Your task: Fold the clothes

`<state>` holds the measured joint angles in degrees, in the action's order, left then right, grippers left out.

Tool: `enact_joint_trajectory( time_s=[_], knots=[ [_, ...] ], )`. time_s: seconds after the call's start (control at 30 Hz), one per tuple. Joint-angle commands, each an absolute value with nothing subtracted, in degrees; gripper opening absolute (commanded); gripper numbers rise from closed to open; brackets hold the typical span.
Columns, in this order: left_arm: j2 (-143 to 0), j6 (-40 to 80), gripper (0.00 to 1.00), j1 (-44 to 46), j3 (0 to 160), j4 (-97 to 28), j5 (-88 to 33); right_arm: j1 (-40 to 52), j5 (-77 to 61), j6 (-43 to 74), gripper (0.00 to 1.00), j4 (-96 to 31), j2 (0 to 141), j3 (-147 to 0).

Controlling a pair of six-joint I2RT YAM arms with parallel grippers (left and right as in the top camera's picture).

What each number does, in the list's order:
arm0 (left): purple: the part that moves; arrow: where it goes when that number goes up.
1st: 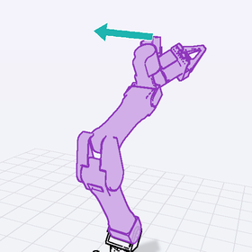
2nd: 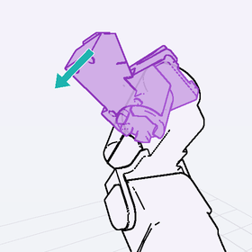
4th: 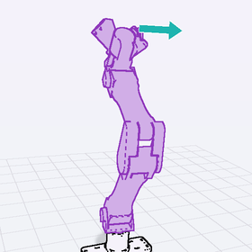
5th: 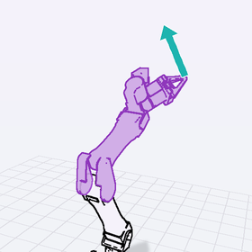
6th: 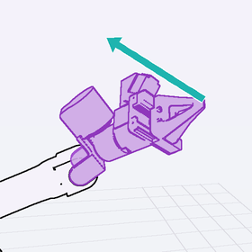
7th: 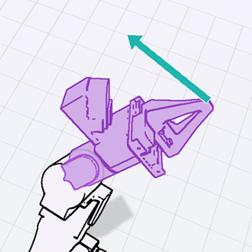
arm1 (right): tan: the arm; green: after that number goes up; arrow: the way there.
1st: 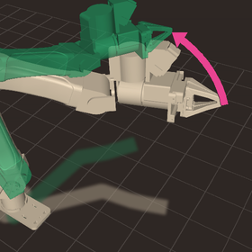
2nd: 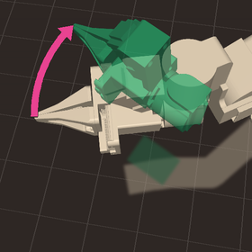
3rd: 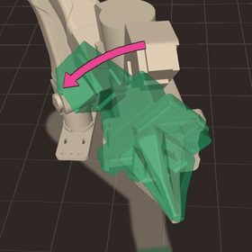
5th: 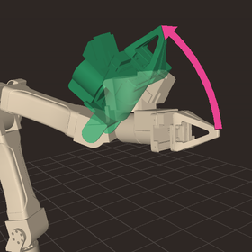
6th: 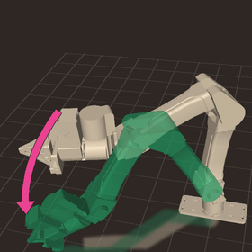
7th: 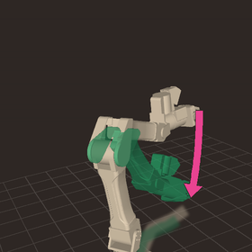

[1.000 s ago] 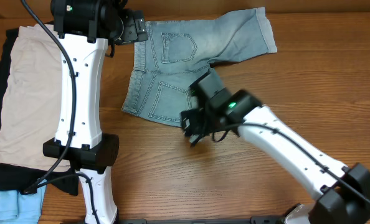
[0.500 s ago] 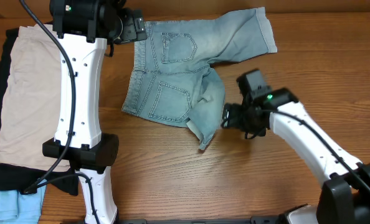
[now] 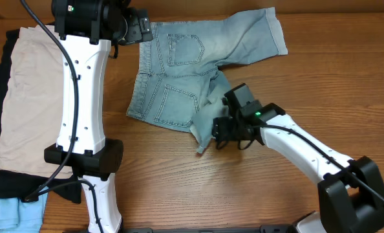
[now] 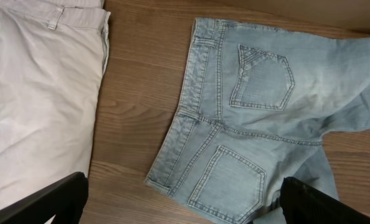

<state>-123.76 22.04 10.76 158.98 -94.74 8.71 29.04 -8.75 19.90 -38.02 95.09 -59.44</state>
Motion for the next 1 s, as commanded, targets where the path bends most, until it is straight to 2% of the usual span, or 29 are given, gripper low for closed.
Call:
enact_joint_trajectory(
  time_s=[0.0,0.27,0.5,0.63,0.97],
  knots=[
    [-124.4,21.0,1.0,10.4,159.2,-94.7,8.3,30.0,-9.1,21.3,0.7,-36.4,97.8,-62.9],
    [-124.4,20.7,1.0,10.4,159.2,-94.8,9.3,30.0,-9.3,26.5,0.68,-39.8,104.6,-68.5],
    [-124.4,20.5,1.0,10.4,159.2,-95.1,9.6,30.6,-9.4,32.4,0.58,-41.7,105.7,-68.4],
    [-124.4,20.5,1.0,10.4,159.2,-95.3,9.6,31.8,-10.0,38.4,0.49,-42.3,107.0,-68.4],
    [-124.4,20.6,1.0,10.4,159.2,-95.3,9.6,32.9,-10.7,40.6,0.49,-41.7,110.6,-68.4]
  ],
)
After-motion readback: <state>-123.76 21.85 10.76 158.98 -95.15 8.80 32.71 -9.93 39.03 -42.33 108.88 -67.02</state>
